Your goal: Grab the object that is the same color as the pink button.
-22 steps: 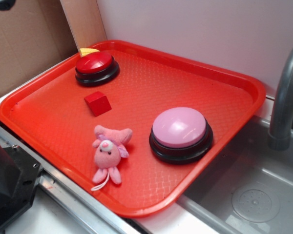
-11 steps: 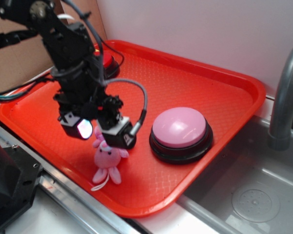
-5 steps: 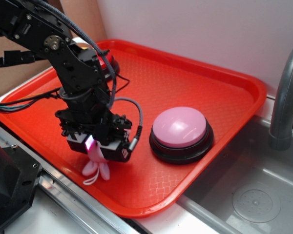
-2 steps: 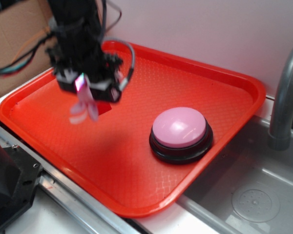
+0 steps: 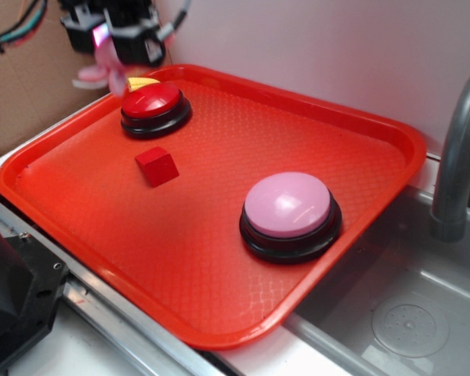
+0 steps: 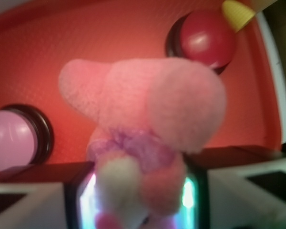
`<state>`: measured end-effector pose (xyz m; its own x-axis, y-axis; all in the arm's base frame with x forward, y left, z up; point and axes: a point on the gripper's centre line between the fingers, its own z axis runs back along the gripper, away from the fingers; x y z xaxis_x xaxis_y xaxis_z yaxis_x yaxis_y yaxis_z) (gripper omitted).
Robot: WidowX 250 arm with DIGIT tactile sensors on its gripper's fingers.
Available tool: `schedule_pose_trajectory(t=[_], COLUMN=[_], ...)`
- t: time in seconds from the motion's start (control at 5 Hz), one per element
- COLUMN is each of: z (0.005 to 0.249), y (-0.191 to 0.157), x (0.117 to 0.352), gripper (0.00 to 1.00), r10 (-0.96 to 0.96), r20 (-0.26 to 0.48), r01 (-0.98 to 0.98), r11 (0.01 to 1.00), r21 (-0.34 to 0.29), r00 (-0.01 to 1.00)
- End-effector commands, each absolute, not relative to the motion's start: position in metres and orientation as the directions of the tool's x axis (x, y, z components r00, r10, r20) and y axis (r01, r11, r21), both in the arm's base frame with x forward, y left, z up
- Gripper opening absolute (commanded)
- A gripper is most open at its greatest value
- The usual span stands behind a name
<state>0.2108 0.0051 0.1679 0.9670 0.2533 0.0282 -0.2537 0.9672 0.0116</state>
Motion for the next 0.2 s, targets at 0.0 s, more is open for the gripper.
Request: schedule_pose_trajectory(t=[0.0], z=[0.1957], y=[0.0319], x=[0.2039], gripper=[0.00], r10=[0.379], r20=[0.109], r01=[-0.380], r11=[0.925], r21=[-0.012], r00=[0.919])
